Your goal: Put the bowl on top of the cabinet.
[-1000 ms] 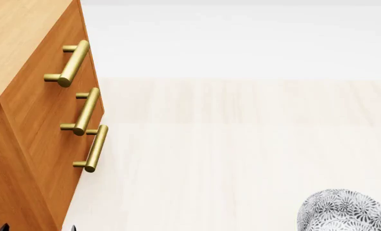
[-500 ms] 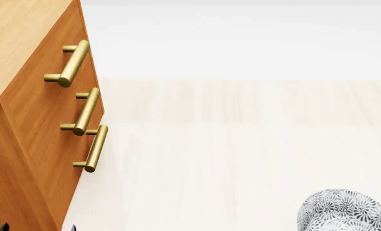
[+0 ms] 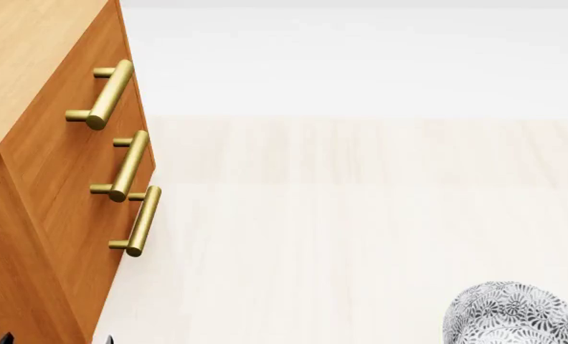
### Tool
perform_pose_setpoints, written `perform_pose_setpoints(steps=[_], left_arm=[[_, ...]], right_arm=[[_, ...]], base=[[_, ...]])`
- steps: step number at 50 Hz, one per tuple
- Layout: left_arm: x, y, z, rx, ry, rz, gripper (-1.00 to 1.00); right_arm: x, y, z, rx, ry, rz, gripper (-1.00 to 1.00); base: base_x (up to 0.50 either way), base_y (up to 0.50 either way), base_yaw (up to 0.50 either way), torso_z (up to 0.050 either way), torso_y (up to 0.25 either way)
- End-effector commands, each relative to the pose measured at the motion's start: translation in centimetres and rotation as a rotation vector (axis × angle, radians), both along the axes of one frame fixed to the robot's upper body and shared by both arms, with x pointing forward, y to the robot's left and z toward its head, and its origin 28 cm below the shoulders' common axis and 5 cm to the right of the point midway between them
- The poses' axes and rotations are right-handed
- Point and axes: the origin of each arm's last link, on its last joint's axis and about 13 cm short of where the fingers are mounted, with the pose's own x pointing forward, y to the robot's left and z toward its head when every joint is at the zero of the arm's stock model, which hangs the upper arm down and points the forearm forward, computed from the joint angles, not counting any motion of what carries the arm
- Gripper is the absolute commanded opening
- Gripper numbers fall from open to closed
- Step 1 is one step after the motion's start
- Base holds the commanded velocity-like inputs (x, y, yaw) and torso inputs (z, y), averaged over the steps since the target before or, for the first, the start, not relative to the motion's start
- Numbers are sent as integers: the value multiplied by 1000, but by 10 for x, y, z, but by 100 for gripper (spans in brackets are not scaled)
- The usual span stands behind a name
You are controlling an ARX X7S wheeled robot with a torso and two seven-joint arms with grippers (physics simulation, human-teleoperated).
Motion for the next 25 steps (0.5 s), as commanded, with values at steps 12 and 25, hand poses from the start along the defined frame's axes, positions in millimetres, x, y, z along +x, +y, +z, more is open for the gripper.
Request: perform_pose_setpoints(steps=[12,25], left_arm=[[1,1,0,23,-20,24,100],[2,1,0,21,-18,24,100]], right_arm=[[0,0,0,-7,-16,-5,-100],[-1,1,2,-32,-33,-1,-100]], base=[[0,0,0,0,0],[0,0,0,0,0]])
